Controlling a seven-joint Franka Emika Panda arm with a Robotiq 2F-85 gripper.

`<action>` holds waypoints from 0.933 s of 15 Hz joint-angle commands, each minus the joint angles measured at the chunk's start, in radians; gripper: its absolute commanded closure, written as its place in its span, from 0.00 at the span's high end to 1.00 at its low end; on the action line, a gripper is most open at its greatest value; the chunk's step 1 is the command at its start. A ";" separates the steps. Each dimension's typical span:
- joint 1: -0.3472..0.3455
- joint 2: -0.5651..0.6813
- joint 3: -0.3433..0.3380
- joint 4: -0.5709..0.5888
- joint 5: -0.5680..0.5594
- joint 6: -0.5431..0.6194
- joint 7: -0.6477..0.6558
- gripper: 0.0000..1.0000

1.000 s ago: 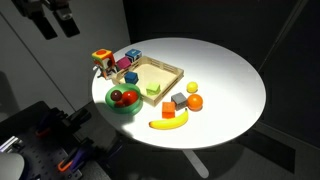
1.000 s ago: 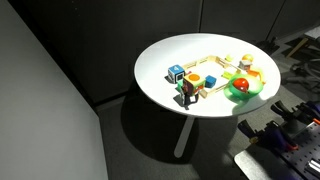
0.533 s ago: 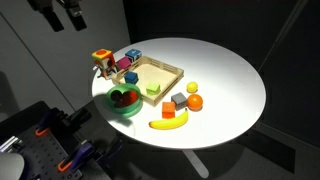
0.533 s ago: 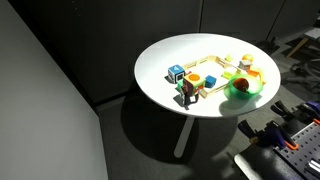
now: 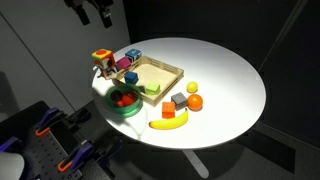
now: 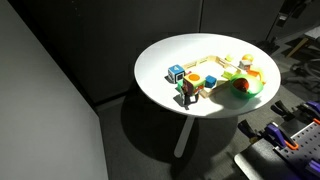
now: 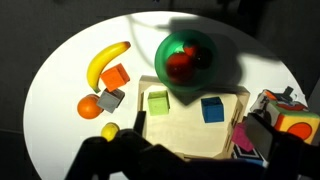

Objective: Pick up the lime green block from the tray and put it on the gray block

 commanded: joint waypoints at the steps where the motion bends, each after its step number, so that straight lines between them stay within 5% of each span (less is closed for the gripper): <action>1: 0.003 0.161 -0.009 0.101 0.066 0.061 0.026 1.00; 10: -0.027 0.428 -0.002 0.275 0.067 0.093 0.057 1.00; 14: -0.029 0.439 -0.001 0.262 0.082 0.115 0.039 1.00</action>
